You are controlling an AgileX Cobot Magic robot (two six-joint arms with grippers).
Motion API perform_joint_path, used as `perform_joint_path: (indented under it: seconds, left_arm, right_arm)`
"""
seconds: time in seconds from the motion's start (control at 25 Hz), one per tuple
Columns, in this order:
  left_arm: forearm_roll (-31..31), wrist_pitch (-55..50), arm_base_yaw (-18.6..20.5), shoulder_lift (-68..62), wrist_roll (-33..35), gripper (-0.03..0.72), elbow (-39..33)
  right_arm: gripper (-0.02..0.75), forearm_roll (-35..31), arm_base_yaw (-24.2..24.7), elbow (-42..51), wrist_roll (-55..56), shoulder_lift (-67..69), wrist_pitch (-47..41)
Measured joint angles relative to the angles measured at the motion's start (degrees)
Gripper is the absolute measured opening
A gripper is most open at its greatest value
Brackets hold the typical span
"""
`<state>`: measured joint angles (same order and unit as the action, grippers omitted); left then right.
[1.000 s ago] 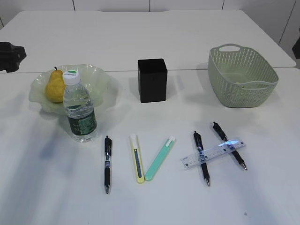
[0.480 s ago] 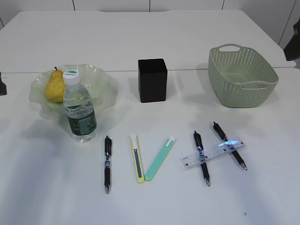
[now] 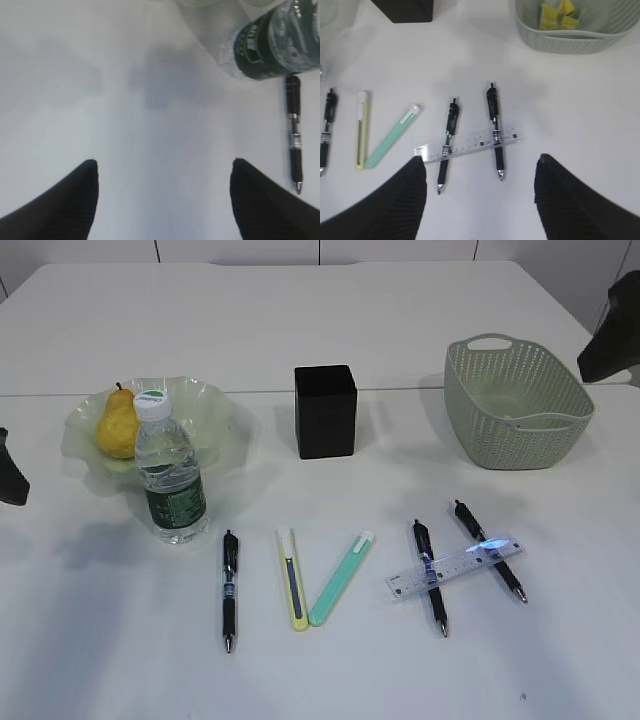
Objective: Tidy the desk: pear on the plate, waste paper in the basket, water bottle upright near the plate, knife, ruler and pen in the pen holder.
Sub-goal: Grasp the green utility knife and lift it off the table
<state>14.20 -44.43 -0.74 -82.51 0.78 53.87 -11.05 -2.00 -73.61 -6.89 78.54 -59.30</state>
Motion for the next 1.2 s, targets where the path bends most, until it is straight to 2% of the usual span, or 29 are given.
perform_joint_path:
  seconds: [0.12,0.32,0.64,0.8,1.2]
  left_arm:
    - [3.84,-1.64,0.00,0.00,2.00,0.584,0.13]
    - [2.91,-2.91,0.00,0.25,2.36,0.584,0.49]
    - [1.53,-4.38,0.00,3.49,2.45,0.583,1.64]
    - [0.26,-5.99,0.00,3.97,2.45,0.583,2.28]
    - [-0.45,-7.00,0.00,3.97,2.49,0.583,2.28]
  right_arm:
    - [0.498,-2.93,-0.53,0.00,0.00,0.00,-0.20]
    - [0.449,-2.63,-5.41,-1.10,3.08,0.45,-0.20]
    - [0.430,6.20,-17.55,-8.89,15.12,7.69,-1.43]
    - [0.430,10.46,-21.75,-14.10,21.24,14.14,-4.44]
    - [0.430,11.05,-23.58,-21.30,37.34,26.60,-5.82]
